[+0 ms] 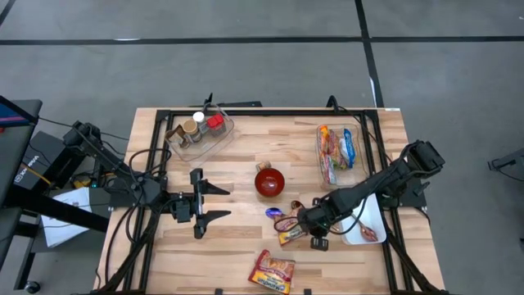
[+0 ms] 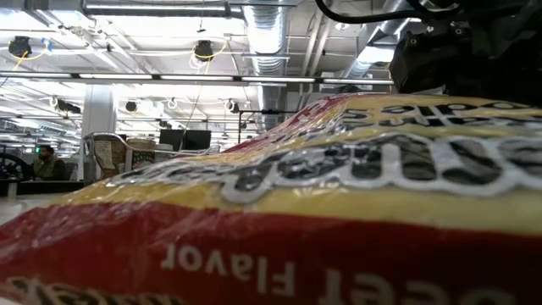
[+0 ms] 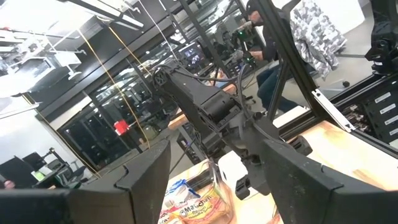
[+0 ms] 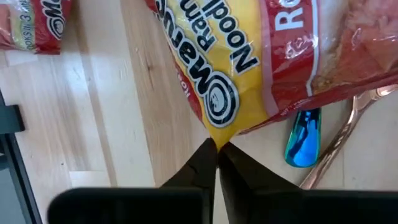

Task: Pick & Place Food Item
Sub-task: Put the top red noodle pack into the right transparent bin

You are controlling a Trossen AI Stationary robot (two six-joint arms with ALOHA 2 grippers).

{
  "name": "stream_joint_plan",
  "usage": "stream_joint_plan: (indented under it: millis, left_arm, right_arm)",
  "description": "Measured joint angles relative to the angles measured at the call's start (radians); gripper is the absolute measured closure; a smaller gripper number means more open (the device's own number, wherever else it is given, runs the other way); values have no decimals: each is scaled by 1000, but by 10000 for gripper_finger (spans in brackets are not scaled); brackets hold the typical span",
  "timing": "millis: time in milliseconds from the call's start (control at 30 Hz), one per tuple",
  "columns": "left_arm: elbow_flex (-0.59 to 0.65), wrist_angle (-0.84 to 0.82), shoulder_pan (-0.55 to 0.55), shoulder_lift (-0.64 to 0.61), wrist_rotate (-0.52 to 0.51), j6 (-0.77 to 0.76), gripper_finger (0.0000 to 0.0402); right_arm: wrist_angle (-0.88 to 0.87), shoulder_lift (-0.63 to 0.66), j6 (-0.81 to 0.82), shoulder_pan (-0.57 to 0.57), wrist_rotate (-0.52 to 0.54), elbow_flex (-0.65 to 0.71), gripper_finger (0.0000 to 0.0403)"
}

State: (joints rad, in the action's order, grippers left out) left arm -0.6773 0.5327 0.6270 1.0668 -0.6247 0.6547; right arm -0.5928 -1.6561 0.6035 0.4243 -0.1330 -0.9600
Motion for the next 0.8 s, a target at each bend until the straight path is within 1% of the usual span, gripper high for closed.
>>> stream_joint_plan:
  millis: [67, 200, 333, 467, 600, 800]
  left_arm:
    - [0, 0, 0, 0, 0, 0, 160]
    - [0, 0, 0, 0, 0, 0, 160]
    - [0, 0, 0, 0, 0, 1, 160]
    - [0, -1, 0, 0, 0, 0, 160]
    - [0, -1, 0, 0, 0, 0, 160]
    - [0, -1, 0, 0, 0, 0, 160]
  right_arm:
    - [-4, 0, -2, -7, 0, 0, 388]
    - [-33, 1, -7, -10, 6, -5, 400]
    - [-59, 20, -53, -4, 64, -46, 401]
    - [-103, 54, -80, 30, 160, -90, 402]
    - [-169, 102, -40, 91, 271, -114, 402]
    - [-151, 176, -44, 177, 399, -114, 402]
